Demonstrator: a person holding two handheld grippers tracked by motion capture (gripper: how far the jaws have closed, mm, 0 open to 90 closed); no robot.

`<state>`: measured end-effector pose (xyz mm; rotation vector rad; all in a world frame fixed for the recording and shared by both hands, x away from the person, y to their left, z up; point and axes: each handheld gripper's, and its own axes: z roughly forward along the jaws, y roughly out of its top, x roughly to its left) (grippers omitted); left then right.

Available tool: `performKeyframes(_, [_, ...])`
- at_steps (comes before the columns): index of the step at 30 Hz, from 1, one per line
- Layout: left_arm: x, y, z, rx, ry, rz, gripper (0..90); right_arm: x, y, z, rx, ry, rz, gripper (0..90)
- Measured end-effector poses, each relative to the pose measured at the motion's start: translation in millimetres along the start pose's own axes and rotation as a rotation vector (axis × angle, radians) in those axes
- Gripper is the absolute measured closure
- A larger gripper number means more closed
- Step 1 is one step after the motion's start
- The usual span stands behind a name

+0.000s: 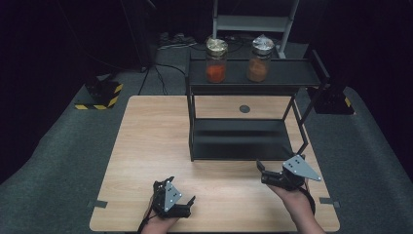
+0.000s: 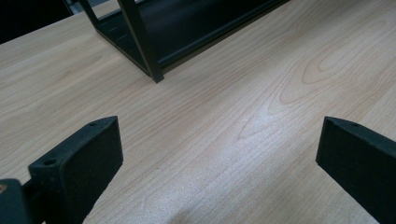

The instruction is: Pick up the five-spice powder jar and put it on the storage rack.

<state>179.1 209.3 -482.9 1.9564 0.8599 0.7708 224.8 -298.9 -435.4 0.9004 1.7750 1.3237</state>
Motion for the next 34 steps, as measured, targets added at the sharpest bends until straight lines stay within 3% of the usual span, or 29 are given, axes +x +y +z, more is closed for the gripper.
performKeyframes(11, [0.0, 0.3, 0.2, 0.002, -0.003, 0.004, 0.8, 2.8, -31.6, -1.7, 0.102, -0.001, 0.000, 0.0])
performKeyframes(21, [-0.5, 0.4, 0.2, 0.001, -0.004, 0.013, 0.8, 3.7, -45.8, -3.4, 0.187, -0.014, -0.027, 0.0])
performKeyframes(34, [-0.3, 0.2, 0.2, 0.001, -0.006, 0.015, 0.8, 4.0, -52.7, -5.5, 0.207, -0.013, -0.037, 0.0])
